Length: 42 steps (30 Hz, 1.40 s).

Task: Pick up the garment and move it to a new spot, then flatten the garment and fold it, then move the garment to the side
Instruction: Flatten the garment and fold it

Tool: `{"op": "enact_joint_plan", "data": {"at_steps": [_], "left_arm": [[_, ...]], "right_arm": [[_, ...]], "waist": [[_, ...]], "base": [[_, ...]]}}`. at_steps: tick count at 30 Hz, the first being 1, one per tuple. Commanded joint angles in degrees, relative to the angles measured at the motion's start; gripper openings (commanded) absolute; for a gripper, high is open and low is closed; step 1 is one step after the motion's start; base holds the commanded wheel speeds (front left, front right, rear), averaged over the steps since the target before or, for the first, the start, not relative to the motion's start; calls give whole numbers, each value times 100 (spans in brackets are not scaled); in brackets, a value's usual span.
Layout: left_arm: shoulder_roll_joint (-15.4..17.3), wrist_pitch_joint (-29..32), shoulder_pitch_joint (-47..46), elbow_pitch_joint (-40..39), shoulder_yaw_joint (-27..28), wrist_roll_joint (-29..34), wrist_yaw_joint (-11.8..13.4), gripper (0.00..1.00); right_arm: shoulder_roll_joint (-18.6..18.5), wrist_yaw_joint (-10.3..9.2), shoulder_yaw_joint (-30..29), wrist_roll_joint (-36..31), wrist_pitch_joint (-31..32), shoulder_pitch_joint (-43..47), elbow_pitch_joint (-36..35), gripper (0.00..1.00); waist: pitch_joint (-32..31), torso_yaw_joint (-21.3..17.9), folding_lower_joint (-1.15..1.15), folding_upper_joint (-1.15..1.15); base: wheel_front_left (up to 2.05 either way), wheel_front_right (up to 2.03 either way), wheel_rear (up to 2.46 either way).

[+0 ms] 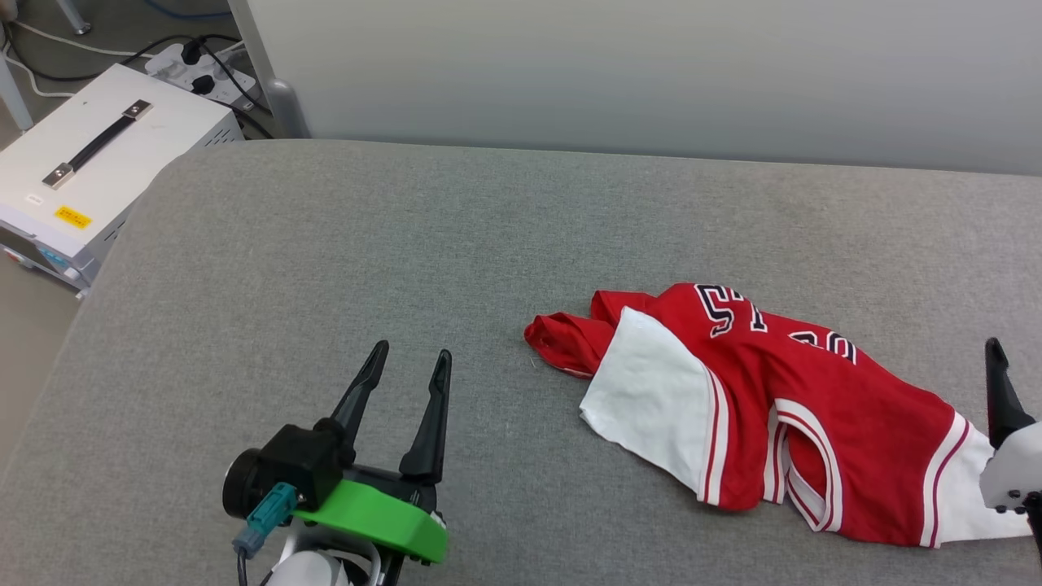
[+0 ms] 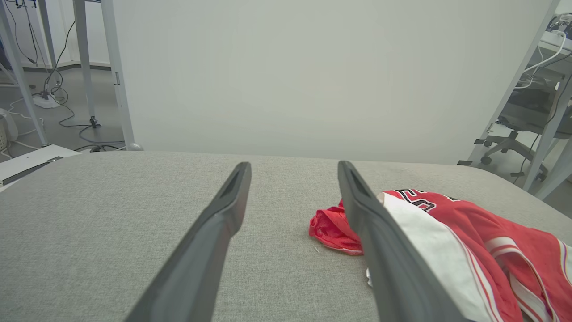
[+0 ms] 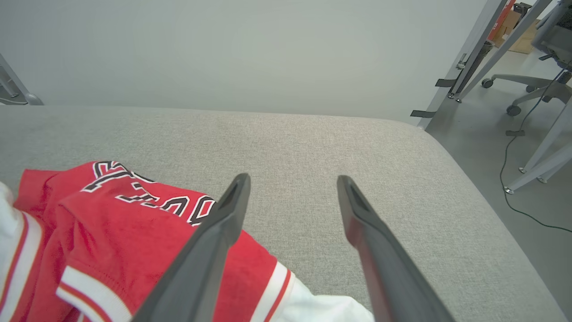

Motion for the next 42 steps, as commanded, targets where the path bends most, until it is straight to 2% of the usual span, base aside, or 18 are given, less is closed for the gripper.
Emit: {"op": "enact_joint_plan", "data": {"at_steps": [1,8,15,18,21,28,34,37,42], "left_arm": [[-4,-34,59,-22,-6,2,-17,100],[-50,-34,109,-39,-97,-105,-18,100],[1,-34,-84,-63,-464,-189,-18,100],[109,85,-450,116,-901,-317,-18,100],[192,665,-841,289,-1293,-414,-18,100],[98,2762,-1590,848,-1802,-670,59,100],[101,4036,-2038,1139,-1929,-452,543,100],[139,4347,-2173,1203,-1938,-378,681,100],[205,4559,-2310,1544,-1958,-336,739,100]], "right_arm": [[117,-6,52,41,-202,11,-140,100],[711,-6,148,136,-1000,189,-574,100],[900,-6,215,81,-1161,283,-768,100],[947,-6,161,26,-1179,245,-892,100],[971,-6,147,-14,-1209,230,-912,100],[1003,-6,401,-89,-1265,118,-843,100],[1013,-6,532,-31,-1396,-31,-677,100],[984,-6,650,-13,-1471,-83,-643,100],[954,-6,740,-52,-1577,-166,-565,100]], "waist": [[-30,-26,0,68],[-53,-79,0,68],[104,-181,0,68],[312,-264,0,68],[443,-323,0,68],[759,-593,0,68],[1029,-816,0,68],[1161,-912,0,68],[1329,-1013,0,68]], "base": [[0,0,0],[0,0,0],[0,0,0],[0,0,0],[0,0,0],[0,0,0],[0,0,0],[0,0,0],[0,0,0]]}}
